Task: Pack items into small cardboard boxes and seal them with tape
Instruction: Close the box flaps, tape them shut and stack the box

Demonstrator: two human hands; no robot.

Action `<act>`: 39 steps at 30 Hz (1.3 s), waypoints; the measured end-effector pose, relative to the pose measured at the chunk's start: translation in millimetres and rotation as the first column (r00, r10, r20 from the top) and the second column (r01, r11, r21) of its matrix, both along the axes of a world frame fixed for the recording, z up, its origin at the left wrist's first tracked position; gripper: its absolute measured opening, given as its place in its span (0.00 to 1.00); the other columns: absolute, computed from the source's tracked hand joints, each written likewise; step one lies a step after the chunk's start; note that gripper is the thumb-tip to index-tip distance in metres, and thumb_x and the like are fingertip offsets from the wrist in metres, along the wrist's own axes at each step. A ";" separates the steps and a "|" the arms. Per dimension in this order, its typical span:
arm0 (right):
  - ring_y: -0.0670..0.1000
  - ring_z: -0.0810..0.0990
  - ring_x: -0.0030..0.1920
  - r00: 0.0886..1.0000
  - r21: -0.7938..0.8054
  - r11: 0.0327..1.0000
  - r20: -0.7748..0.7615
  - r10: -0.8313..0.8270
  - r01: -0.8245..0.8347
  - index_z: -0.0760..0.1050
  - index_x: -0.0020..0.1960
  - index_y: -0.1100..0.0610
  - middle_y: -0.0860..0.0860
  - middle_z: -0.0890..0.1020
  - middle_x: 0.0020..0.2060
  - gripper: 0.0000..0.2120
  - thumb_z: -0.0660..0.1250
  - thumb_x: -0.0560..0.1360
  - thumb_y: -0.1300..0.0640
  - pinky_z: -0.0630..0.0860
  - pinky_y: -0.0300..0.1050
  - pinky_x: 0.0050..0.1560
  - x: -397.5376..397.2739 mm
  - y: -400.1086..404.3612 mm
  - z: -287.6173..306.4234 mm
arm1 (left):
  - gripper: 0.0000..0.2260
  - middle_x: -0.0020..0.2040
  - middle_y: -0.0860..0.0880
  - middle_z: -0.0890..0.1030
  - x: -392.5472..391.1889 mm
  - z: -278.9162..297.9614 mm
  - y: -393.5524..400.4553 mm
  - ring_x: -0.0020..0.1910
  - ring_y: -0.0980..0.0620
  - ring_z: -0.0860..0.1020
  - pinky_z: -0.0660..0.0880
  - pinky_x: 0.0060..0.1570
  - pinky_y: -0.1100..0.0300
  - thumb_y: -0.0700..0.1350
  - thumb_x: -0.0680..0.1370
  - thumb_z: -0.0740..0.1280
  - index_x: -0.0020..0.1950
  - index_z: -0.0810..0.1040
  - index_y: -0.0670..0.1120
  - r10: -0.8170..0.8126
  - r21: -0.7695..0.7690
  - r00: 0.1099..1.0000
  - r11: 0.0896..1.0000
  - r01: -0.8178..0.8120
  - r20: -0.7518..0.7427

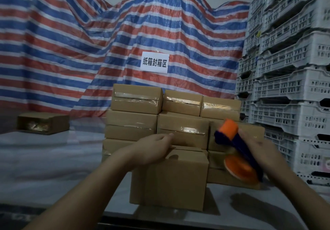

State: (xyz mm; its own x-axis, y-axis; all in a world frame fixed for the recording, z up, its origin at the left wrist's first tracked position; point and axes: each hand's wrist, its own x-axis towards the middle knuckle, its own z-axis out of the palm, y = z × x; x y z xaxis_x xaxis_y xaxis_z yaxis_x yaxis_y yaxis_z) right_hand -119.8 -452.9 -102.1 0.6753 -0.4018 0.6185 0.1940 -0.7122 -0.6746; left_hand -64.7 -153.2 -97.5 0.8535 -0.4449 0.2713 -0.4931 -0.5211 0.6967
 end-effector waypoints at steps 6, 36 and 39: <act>0.54 0.87 0.39 0.867 0.242 0.842 -0.008 0.498 -0.481 0.82 0.53 0.51 0.54 0.87 0.40 0.31 0.63 0.69 0.25 0.80 0.49 0.46 18.2 61.1 73.8 | 0.22 0.64 0.52 0.78 0.5 4.5 1.3 0.64 0.54 0.74 0.64 0.71 0.51 0.60 0.84 0.47 0.63 0.77 0.55 -0.025 -0.104 0.998 0.994 0.019 -0.059; 0.58 0.85 0.47 0.766 0.027 0.825 -0.355 0.536 -0.565 0.81 0.55 0.56 0.59 0.87 0.47 0.32 0.59 0.75 0.29 0.78 0.54 0.62 58.2 109.7 86.9 | 0.20 0.53 0.42 0.83 -10.8 43.7 5.8 0.46 0.49 0.82 0.70 0.30 0.61 0.54 0.82 0.61 0.62 0.78 0.39 -0.108 -0.739 0.895 0.611 -0.284 -0.433; 0.56 0.85 0.47 0.763 0.012 0.825 -0.371 0.529 -0.566 0.81 0.56 0.56 0.57 0.87 0.46 0.31 0.59 0.75 0.29 0.79 0.51 0.58 59.3 110.0 87.6 | 0.18 0.51 0.44 0.83 -11.8 44.6 4.6 0.46 0.50 0.82 0.69 0.29 0.62 0.54 0.81 0.62 0.60 0.78 0.41 -0.078 -0.736 0.908 0.615 -0.281 -0.412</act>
State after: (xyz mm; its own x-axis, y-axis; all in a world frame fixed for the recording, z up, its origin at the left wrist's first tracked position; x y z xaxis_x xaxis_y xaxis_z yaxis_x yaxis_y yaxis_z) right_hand -60.5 -342.8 -14.5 0.9359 0.1501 0.3186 0.3401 -0.6202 -0.7069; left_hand -76.4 -148.6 -52.9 0.9843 -0.1278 0.1215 -0.0843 0.2645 0.9607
